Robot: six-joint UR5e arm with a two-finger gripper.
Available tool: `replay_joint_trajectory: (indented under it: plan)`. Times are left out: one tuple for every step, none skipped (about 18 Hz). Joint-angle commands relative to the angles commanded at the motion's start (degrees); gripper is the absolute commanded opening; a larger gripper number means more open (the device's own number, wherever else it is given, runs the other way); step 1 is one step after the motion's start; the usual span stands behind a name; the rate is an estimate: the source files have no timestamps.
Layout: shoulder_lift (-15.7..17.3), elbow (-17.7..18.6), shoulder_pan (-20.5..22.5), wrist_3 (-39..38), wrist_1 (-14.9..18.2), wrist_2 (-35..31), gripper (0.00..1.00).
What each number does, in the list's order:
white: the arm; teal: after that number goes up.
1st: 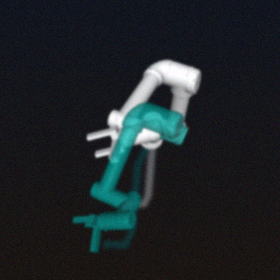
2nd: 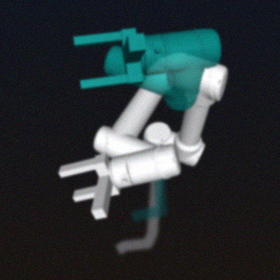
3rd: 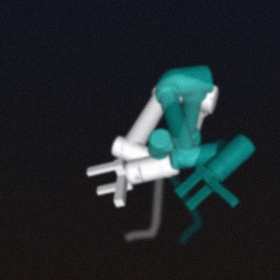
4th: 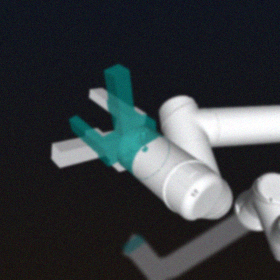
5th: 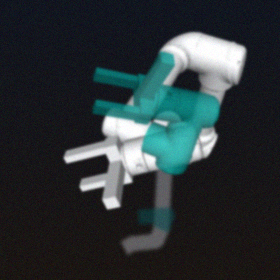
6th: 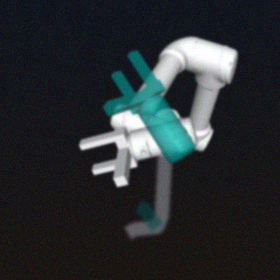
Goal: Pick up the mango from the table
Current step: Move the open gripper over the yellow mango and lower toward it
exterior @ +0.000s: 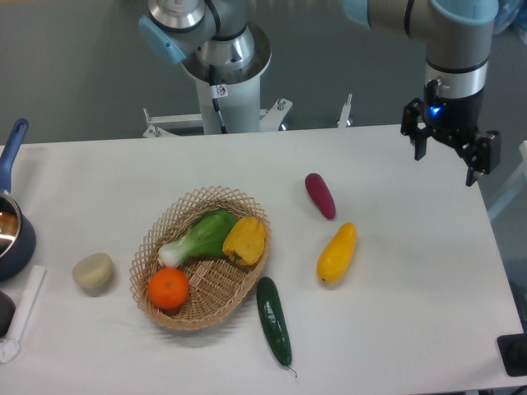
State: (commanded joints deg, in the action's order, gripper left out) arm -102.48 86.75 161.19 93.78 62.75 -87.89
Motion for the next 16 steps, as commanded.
replay_joint_trajectory:
  plan:
    - [0.00, 0.09, 0.00, 0.09, -0.35, 0.00, 1.00]
    - [-0.09, 0.09, 0.00, 0.09, -1.05, 0.00, 1.00]
    - [-0.18, 0.09, -0.09, 0.09, -1.66, 0.00, 1.00]
    - [-0.26, 0.17, -0.09, 0.00, -1.84, -0.26, 1.00]
    - [-0.35, 0.18, -0.17, -0.09, -1.93, -0.44, 1.00]
    - [-0.35, 0.26, -0.18, 0.00, -1.93, -0.44, 1.00]
    - [-0.35, 0.35, -0.18, 0.00, -1.93, -0.44, 1.00]
    - [-0.35, 0.96, -0.18, 0.00, -2.02, -0.35, 1.00]
    - [-0.35, 1.66, -0.26, -0.09, -2.20, -0.35, 1.00]
    - [-0.27, 2.37, -0.26, -0.09, -2.63, -0.44, 1.00]
    - [-0.26, 3.07, -0.26, -0.09, -3.85, -0.35, 1.00]
    - [-0.26, 3.86, -0.26, -0.18, -5.35, -0.35, 1.00]
    - [-0.18, 4.82, -0.26, -0.18, -6.75, -0.35, 1.00]
    - [-0.18, 5.79, -0.35, -0.96, -7.90, -0.26, 1.00]
    - [-0.18, 6.58, -0.35, -2.97, -8.78, -0.18, 1.00]
    - [-0.18, 7.20, -0.44, -5.69, -9.40, -0.18, 1.00]
